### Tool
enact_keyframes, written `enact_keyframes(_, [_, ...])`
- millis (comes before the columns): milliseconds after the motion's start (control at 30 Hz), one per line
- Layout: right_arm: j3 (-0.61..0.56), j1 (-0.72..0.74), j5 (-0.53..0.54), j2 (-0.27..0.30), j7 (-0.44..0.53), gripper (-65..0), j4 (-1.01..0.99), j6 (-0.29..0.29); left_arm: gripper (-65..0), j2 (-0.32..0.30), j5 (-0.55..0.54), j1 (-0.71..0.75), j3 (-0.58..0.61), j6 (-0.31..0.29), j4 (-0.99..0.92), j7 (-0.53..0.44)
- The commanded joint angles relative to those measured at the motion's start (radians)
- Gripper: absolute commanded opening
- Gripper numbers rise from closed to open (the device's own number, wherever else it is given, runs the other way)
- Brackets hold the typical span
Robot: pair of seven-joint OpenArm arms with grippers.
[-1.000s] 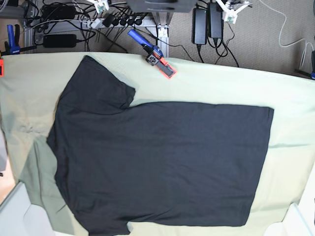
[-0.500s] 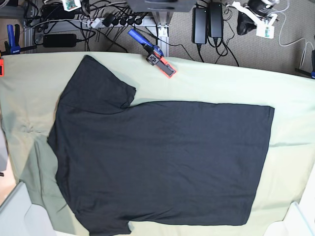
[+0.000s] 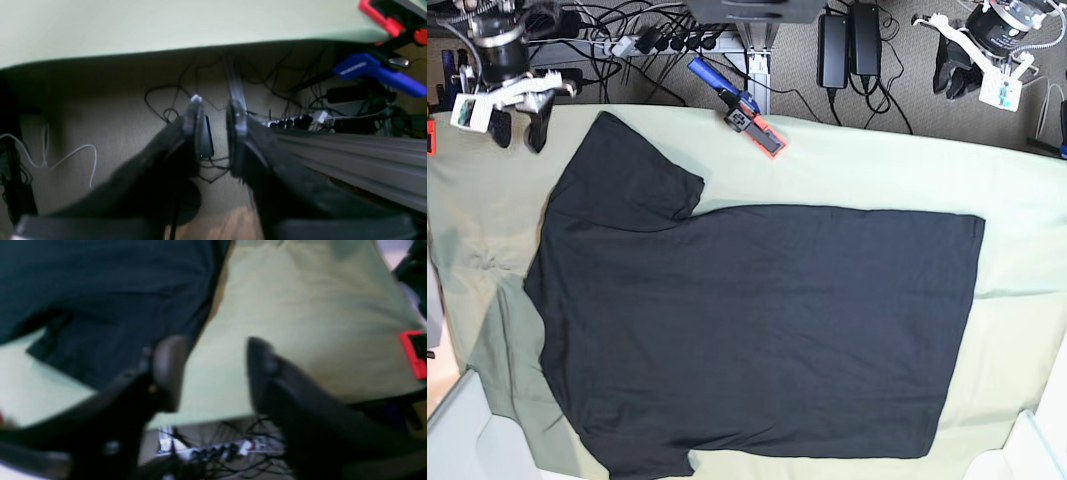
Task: Fold the T-shirt properly
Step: 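Move both grippers out toward the dark grey T-shirt's edge, then grasp the shirt edge by the sleeve with right gripper, hem corner with left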
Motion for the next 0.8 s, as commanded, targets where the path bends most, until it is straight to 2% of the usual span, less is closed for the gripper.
enact_keyframes(0, [0.006,0.016,0.004,-0.011,-0.004,-25.9,0.005,-0.01,-45.8,-0.011,-0.01,0.014,-0.006,-0.008,0.017,-0.01])
enact_keyframes(33, [0.004,0.039,0.004,-0.026,-0.033,-23.5,-0.005,-0.011,-45.8,-0.016,-0.01,0.014,-0.006,-0.008,0.017,-0.003])
enact_keyframes(100, [0.002,0.082,0.009,-0.058,-0.068,-23.2,-0.026,-0.016,-45.8,-0.024,-0.006,0.014,-0.007,-0.008,0.017,0.0])
enact_keyframes(267, [-0.002,0.146,0.058,-0.123,-0.083,-23.2,-0.087,-0.016,-45.8,-0.024,0.01,0.04,-0.007,-0.008,0.017,0.0])
enact_keyframes(567, [-0.051,0.23,0.071,-0.181,-0.09,-23.2,-0.187,0.018,-45.8,-0.024,0.011,0.042,-0.007,-0.008,0.017,-0.002])
enact_keyframes(633, [-0.08,0.231,0.071,-0.19,-0.09,-23.2,-0.187,0.039,-45.7,-0.023,0.032,0.041,-0.006,-0.008,0.017,-0.006])
enact_keyframes(767, [-0.136,0.232,0.07,-0.225,-0.09,-23.2,-0.187,0.04,-45.6,-0.024,0.108,0.041,-0.007,-0.008,0.017,-0.039])
